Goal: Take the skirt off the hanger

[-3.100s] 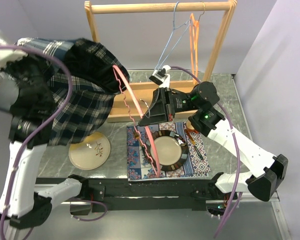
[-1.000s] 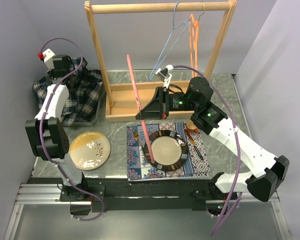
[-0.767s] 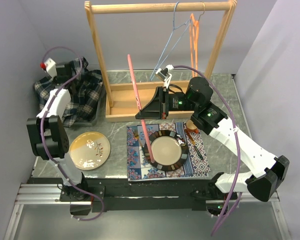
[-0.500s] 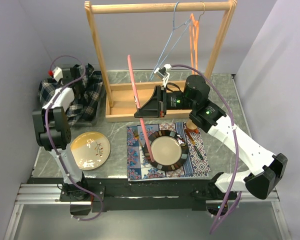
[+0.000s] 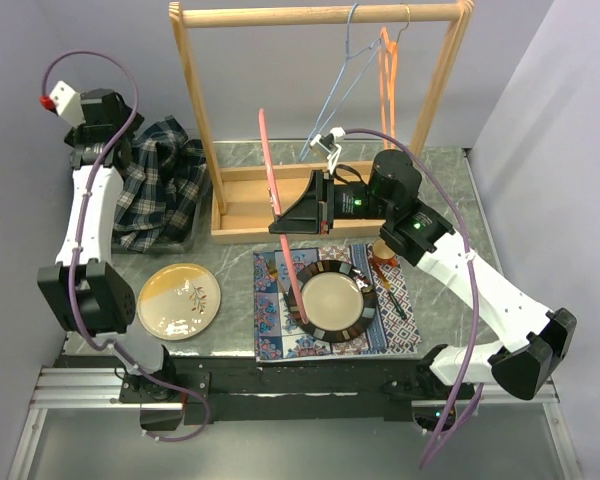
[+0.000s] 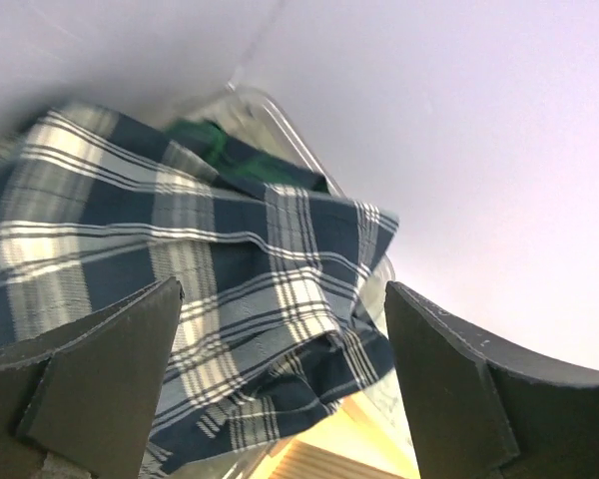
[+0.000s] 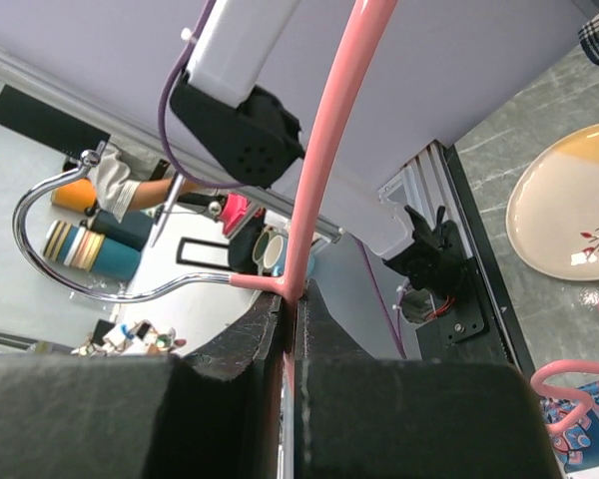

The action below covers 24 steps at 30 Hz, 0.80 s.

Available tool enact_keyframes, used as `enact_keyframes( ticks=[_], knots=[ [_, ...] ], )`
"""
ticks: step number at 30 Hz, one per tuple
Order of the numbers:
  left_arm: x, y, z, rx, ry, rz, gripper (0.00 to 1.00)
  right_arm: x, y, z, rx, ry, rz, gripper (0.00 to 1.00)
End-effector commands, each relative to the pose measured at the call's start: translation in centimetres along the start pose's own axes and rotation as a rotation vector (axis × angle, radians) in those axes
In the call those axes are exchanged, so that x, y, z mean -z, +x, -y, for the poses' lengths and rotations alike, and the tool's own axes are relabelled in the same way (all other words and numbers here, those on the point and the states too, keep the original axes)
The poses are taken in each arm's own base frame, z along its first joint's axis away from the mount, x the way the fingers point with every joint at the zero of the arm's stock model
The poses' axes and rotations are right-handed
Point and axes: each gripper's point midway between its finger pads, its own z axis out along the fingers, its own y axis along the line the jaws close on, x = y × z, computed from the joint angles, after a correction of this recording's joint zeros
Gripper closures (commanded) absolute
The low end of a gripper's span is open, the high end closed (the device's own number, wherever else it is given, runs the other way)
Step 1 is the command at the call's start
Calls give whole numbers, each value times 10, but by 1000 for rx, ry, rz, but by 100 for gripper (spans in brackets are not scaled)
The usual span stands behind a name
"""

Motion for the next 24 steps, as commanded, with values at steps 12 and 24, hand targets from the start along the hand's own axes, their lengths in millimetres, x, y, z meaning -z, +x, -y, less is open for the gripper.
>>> enact_keyframes(
  ticks=[12,24],
  knots=[
    [-69,158,-133,30,-220,-310,28,6,-23,-18,138,0,91,100],
    [-77,163,-121,-107,-354,-292,18,-3,-38,-9,126,52,91,100]
  ],
)
